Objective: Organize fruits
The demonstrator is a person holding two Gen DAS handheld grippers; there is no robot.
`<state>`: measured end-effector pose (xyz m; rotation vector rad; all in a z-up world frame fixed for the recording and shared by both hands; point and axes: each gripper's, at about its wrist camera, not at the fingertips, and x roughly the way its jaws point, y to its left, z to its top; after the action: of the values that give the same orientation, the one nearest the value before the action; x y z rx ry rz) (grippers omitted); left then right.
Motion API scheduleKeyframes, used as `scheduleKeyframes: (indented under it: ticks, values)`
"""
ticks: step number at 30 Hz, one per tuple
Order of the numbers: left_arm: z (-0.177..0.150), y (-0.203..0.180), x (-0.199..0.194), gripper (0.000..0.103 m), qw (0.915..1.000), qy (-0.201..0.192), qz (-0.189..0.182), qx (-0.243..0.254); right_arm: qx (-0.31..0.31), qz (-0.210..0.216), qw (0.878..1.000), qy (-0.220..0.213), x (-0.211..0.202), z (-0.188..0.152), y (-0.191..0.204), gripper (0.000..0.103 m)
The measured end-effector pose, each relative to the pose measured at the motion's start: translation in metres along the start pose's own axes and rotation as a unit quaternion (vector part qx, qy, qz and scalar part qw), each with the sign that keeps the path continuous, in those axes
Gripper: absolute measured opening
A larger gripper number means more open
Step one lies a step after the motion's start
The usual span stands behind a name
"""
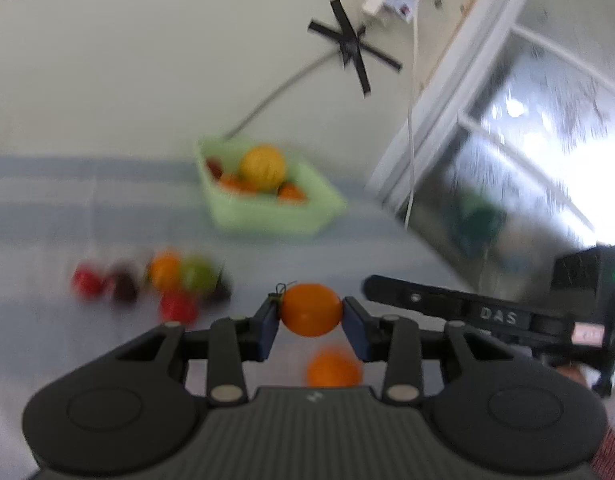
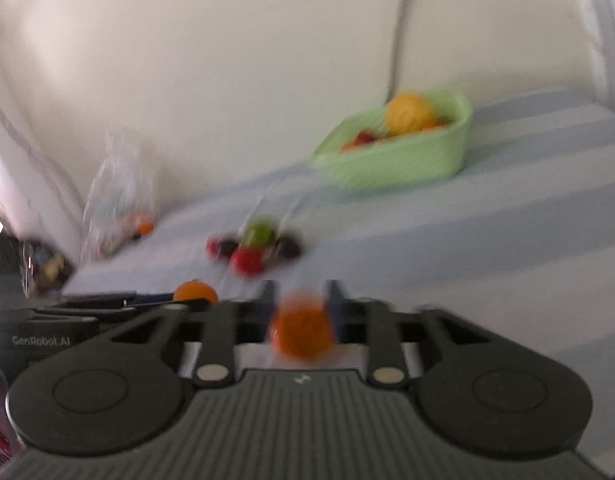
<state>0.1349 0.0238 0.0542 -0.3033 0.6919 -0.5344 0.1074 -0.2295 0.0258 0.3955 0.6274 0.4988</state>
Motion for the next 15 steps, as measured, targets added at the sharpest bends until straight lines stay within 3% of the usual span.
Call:
scheduleKeyframes:
  ticks: [5, 7, 9, 11, 13, 15]
  values:
    - [0.05, 0.009, 0.048, 0.035, 0.9996, -0.004, 0.015, -0.025, -0.008, -0.045, 0.998, -0.044, 0.007, 0.042, -0.015, 0.024]
    - [0.052, 0.012, 0.05, 0.035, 0.9995, -0.007, -0.008, -0.029, -0.009, -0.024, 0.999, -0.039, 0.006, 0.037, -0.017, 0.024]
    - [0.049, 0.011, 0.048, 0.035, 0.9998, -0.013, -0.003, -0.013, -0.033, -0.015, 0.999, -0.028, 0.001, 0.018, -0.009, 0.027]
    - [0.048, 0.013, 0.05, 0.035, 0.9999, -0.009, 0.003, 0.002, -0.075, 0.002, 0.997, -0.023, -0.008, -0.01, 0.005, 0.051]
    - [0.051, 0.017, 0.057, 0.035, 0.9999, 0.001, 0.01, 0.006, -0.116, 0.004, 0.993, -0.018, -0.01, -0.03, 0.016, 0.066]
    - [0.053, 0.02, 0.061, 0.035, 0.9998, 0.008, 0.016, 0.0, -0.153, -0.006, 0.988, 0.004, -0.003, -0.046, 0.029, 0.067]
